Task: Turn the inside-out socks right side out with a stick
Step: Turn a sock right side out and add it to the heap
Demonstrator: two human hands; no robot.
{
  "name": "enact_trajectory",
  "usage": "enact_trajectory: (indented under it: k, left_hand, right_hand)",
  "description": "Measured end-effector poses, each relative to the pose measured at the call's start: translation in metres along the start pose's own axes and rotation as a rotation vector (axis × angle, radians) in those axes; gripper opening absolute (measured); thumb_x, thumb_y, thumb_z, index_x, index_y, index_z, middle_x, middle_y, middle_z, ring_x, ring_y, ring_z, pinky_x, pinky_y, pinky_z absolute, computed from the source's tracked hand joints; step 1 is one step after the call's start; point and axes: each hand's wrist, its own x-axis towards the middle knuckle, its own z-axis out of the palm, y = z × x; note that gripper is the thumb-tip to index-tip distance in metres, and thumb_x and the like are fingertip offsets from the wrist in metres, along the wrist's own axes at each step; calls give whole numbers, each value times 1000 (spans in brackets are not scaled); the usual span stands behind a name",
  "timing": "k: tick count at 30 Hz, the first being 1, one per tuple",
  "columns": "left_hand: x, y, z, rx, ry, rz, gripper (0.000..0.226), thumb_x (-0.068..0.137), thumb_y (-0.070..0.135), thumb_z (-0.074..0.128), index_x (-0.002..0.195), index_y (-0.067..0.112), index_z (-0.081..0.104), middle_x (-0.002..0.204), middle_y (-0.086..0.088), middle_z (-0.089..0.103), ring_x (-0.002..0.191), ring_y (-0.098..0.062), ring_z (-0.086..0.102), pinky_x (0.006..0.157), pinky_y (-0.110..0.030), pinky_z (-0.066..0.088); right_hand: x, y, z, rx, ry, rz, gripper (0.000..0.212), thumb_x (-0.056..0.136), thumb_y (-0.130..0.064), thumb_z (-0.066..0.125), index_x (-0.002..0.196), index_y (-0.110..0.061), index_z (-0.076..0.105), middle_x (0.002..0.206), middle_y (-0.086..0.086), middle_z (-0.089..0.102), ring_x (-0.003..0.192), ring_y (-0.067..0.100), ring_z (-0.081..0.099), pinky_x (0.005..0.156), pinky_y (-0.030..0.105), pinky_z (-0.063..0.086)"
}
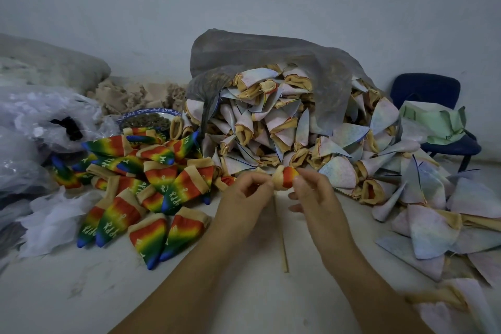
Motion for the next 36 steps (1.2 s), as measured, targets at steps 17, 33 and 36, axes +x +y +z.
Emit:
enact_trajectory:
  k: [17, 33, 36]
  left_hand:
    - [-2, 2, 6, 87, 22, 74, 8, 90, 32, 67, 85, 26, 64, 93, 4, 64, 75, 0, 60, 62, -10, 48]
    - [-1, 9, 2, -22, -53, -42, 18, 89, 46, 62, 75, 39, 70, 66, 16, 63, 58, 4, 55, 52, -11, 42]
    - [1, 4, -1, 68, 86, 77, 14, 92, 43, 61, 79, 40, 66, 83, 19, 63, 74, 4, 59, 59, -10, 46]
  right_hand:
    - [-3, 4, 4, -331, -30, -268, 41, 87, -21, 65, 120, -39, 49, 120, -10, 38, 108, 6, 55, 85, 16, 51]
    - [-2, 0, 4, -266, -42, -337, 38, 87, -16, 65, 99, -49, 51, 106, -24, 46, 103, 3, 54, 83, 14, 48]
    - [-1, 0, 2, -262, -88, -246, 28, 88, -37, 61, 106, -56, 48, 115, -20, 51, 105, -4, 55, 81, 10, 46]
